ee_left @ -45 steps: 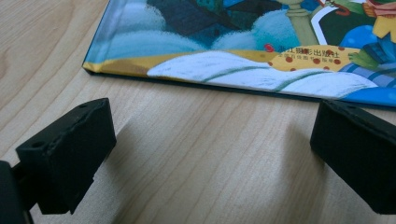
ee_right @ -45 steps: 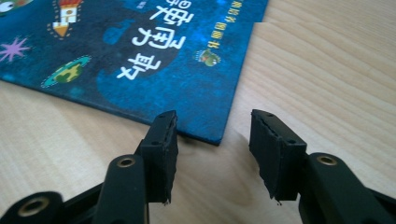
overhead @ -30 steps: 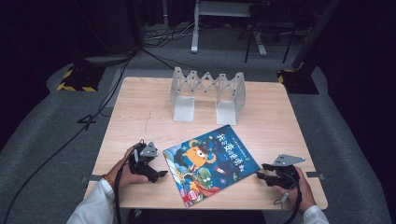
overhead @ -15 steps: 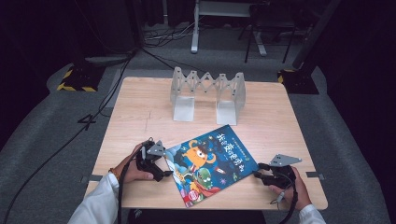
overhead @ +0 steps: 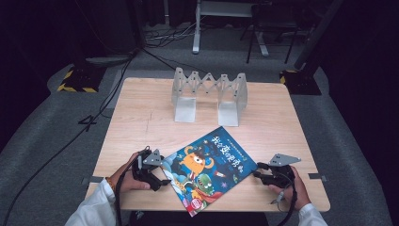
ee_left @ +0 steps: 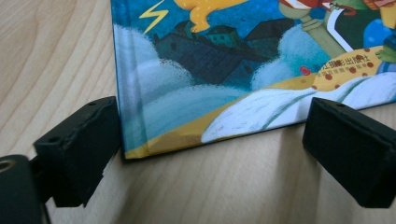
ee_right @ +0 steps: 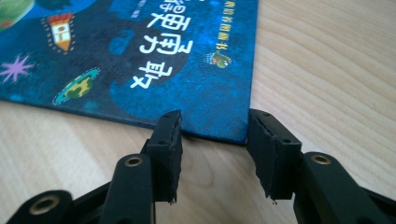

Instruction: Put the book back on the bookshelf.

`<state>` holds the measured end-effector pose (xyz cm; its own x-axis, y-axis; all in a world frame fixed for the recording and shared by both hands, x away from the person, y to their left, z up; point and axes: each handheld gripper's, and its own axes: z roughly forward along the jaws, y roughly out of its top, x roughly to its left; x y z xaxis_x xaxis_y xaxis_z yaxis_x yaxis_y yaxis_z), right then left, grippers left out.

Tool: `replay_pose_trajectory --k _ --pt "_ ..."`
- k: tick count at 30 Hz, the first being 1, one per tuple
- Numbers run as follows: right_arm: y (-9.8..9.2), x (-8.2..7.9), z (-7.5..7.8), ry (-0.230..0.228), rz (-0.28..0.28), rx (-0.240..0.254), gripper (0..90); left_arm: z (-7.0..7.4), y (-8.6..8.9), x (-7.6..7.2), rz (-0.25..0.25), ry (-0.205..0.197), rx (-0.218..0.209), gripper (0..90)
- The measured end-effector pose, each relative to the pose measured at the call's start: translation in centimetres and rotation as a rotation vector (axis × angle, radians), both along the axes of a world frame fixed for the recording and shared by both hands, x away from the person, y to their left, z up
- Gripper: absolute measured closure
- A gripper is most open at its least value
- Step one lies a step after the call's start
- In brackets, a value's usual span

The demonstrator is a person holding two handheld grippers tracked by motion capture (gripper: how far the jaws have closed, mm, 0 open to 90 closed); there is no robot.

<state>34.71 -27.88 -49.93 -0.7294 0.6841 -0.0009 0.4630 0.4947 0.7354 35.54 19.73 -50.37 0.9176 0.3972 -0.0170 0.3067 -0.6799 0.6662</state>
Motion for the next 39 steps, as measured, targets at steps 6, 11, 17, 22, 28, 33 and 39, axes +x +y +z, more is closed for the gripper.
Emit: replay_pose_trajectory --k 6,11,17,22,28,33,39 --pt "0.9 1.2 0.0 -0.002 -0.022 -0.002 56.6 0.1 0.8 -1.3 0.021 -0.002 -0.007 13.6" --pt "2.0 2.4 0.0 -0.01 -0.055 -0.003 58.0 0.0 1.2 -2.3 0.019 -0.004 -0.018 15.5" --pt "2.8 3.0 0.0 -0.028 -0.103 -0.018 53.0 0.0 1.4 -2.7 0.023 0.0 -0.028 16.6" --pt "2.9 2.7 0.3 0.018 -0.023 -0.026 51.5 0.0 1.4 -2.8 0.029 -0.01 -0.024 17.6" --pt "4.1 1.4 0.9 0.081 0.068 -0.077 47.8 0.0 1.4 -3.0 0.04 -0.014 -0.024 18.1" --pt "5.8 0.3 0.8 0.085 0.1 -0.042 47.8 0.0 1.4 -3.1 0.036 -0.014 -0.024 18.4" --pt "6.7 1.1 0.6 0.079 0.084 -0.017 50.3 0.0 1.4 -3.5 0.032 -0.01 -0.027 19.2"
